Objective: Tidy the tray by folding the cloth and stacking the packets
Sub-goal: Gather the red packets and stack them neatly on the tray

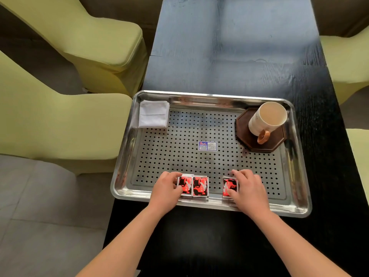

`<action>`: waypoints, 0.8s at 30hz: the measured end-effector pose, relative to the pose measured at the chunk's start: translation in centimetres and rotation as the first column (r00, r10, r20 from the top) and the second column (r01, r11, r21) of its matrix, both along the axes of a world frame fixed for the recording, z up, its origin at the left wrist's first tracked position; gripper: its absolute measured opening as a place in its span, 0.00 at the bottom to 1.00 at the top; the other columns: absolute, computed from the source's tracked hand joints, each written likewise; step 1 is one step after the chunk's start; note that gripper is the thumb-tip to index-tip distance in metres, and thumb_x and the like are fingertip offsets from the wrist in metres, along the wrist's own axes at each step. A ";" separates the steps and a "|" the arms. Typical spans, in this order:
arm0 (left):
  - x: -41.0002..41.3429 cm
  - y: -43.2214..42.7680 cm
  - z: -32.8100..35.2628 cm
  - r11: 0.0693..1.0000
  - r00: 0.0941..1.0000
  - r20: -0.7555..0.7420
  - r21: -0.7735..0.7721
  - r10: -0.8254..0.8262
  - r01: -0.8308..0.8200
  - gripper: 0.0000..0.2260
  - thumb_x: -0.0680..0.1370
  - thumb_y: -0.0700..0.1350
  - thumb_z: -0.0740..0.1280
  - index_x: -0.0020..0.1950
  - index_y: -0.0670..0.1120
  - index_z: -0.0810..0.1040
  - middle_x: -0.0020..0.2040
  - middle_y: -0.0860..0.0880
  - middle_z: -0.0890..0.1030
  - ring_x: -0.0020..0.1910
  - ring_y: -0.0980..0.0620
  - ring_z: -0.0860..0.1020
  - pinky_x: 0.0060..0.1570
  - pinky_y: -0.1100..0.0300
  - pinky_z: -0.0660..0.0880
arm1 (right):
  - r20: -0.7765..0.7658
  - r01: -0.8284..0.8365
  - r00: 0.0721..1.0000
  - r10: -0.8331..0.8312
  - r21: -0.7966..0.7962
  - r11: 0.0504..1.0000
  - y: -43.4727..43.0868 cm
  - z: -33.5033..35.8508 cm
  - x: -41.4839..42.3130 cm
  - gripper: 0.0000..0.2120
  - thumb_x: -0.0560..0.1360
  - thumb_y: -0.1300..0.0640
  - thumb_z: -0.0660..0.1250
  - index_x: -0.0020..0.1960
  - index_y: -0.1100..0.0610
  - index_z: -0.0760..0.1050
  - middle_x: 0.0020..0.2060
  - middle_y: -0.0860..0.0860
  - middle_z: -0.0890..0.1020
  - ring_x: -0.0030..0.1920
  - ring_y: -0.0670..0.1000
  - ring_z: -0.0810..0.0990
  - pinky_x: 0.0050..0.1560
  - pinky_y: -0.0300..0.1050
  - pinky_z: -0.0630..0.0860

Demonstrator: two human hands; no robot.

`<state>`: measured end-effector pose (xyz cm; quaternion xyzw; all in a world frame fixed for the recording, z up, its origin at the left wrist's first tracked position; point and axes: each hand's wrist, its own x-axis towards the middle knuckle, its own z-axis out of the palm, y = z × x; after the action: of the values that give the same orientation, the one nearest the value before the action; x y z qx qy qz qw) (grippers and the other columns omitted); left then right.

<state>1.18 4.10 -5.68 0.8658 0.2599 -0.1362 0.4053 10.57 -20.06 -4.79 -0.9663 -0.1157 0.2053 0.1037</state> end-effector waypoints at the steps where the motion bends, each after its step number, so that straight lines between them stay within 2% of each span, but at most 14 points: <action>1: 0.0 0.0 0.0 1.000 1.000 -0.002 0.003 0.000 0.000 0.18 0.77 0.41 0.66 0.67 0.51 0.76 0.52 0.54 0.74 0.44 0.60 0.77 0.47 0.67 0.71 | -0.018 -0.037 0.999 0.037 -0.035 0.999 -0.3 0.0 0.1 0.30 0.73 0.45 0.73 0.73 0.46 0.69 0.62 0.47 0.73 0.61 0.51 0.70 0.62 0.49 0.73; 4: 0.1 0.0 0.0 1.000 1.000 -0.010 -0.010 0.019 -0.019 0.18 0.77 0.40 0.66 0.66 0.50 0.77 0.52 0.54 0.74 0.43 0.61 0.76 0.44 0.69 0.69 | -0.031 -0.111 0.994 0.108 -0.083 0.990 -0.7 -0.2 0.3 0.31 0.72 0.46 0.74 0.72 0.46 0.69 0.59 0.47 0.72 0.60 0.50 0.69 0.61 0.47 0.71; 8: 0.2 0.1 0.1 0.999 0.999 -0.027 -0.016 0.033 -0.033 0.18 0.76 0.39 0.66 0.65 0.50 0.78 0.52 0.52 0.76 0.43 0.61 0.76 0.43 0.69 0.69 | -0.035 -0.101 0.995 0.098 -0.074 0.992 -0.3 -0.3 0.7 0.27 0.68 0.46 0.77 0.64 0.45 0.73 0.52 0.46 0.69 0.55 0.49 0.68 0.55 0.45 0.71; 11: 0.3 0.0 0.1 0.999 0.999 -0.029 -0.017 0.043 -0.044 0.18 0.75 0.39 0.66 0.64 0.50 0.78 0.52 0.52 0.76 0.43 0.60 0.77 0.41 0.72 0.68 | -0.046 -0.109 0.993 0.107 -0.050 0.993 0.2 -0.3 0.8 0.24 0.68 0.48 0.78 0.61 0.46 0.72 0.52 0.46 0.70 0.54 0.49 0.68 0.55 0.45 0.72; 14: 0.3 0.0 0.1 0.998 0.998 -0.032 -0.026 0.049 -0.049 0.19 0.75 0.38 0.65 0.64 0.50 0.78 0.51 0.52 0.76 0.43 0.60 0.77 0.42 0.70 0.69 | -0.061 -0.109 0.992 0.110 0.016 0.994 1.0 -0.2 0.6 0.19 0.71 0.53 0.76 0.58 0.48 0.74 0.51 0.46 0.70 0.53 0.49 0.71 0.52 0.44 0.72; 16: 0.3 0.1 0.3 0.998 0.998 -0.037 -0.028 0.051 -0.052 0.19 0.75 0.38 0.66 0.65 0.50 0.78 0.51 0.52 0.77 0.44 0.60 0.77 0.43 0.67 0.70 | -0.078 -0.036 0.996 0.045 0.117 0.993 1.6 -0.1 0.6 0.12 0.73 0.57 0.74 0.54 0.50 0.76 0.48 0.47 0.71 0.51 0.50 0.74 0.48 0.43 0.71; 18: 0.3 0.2 0.4 0.997 0.997 -0.040 -0.039 0.070 -0.072 0.19 0.75 0.38 0.65 0.65 0.51 0.78 0.51 0.52 0.77 0.45 0.60 0.76 0.44 0.67 0.71 | -0.155 0.111 0.985 -0.075 0.234 0.966 2.3 0.3 1.0 0.08 0.75 0.61 0.72 0.50 0.51 0.78 0.47 0.48 0.75 0.48 0.50 0.77 0.47 0.42 0.71; 21: 0.4 0.4 0.5 0.992 0.994 -0.047 -0.063 0.103 -0.106 0.19 0.76 0.38 0.65 0.65 0.51 0.78 0.51 0.53 0.79 0.46 0.61 0.76 0.42 0.68 0.70 | -0.325 0.327 0.923 -0.206 0.380 0.865 3.1 1.4 1.7 0.09 0.74 0.63 0.73 0.45 0.50 0.79 0.43 0.49 0.81 0.44 0.48 0.80 0.46 0.43 0.76; 24: 0.4 0.5 0.5 0.984 0.987 -0.063 -0.099 0.145 -0.150 0.18 0.76 0.37 0.64 0.64 0.50 0.79 0.51 0.52 0.81 0.48 0.59 0.77 0.44 0.65 0.73 | -0.373 0.412 0.895 -0.244 0.483 0.773 4.4 2.5 2.0 0.09 0.73 0.64 0.74 0.45 0.50 0.81 0.40 0.49 0.82 0.43 0.48 0.81 0.47 0.47 0.81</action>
<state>1.61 4.60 -5.14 0.8178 0.3270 -0.1432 0.4514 12.57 -15.68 -2.28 -0.8593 0.0189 0.2807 0.4271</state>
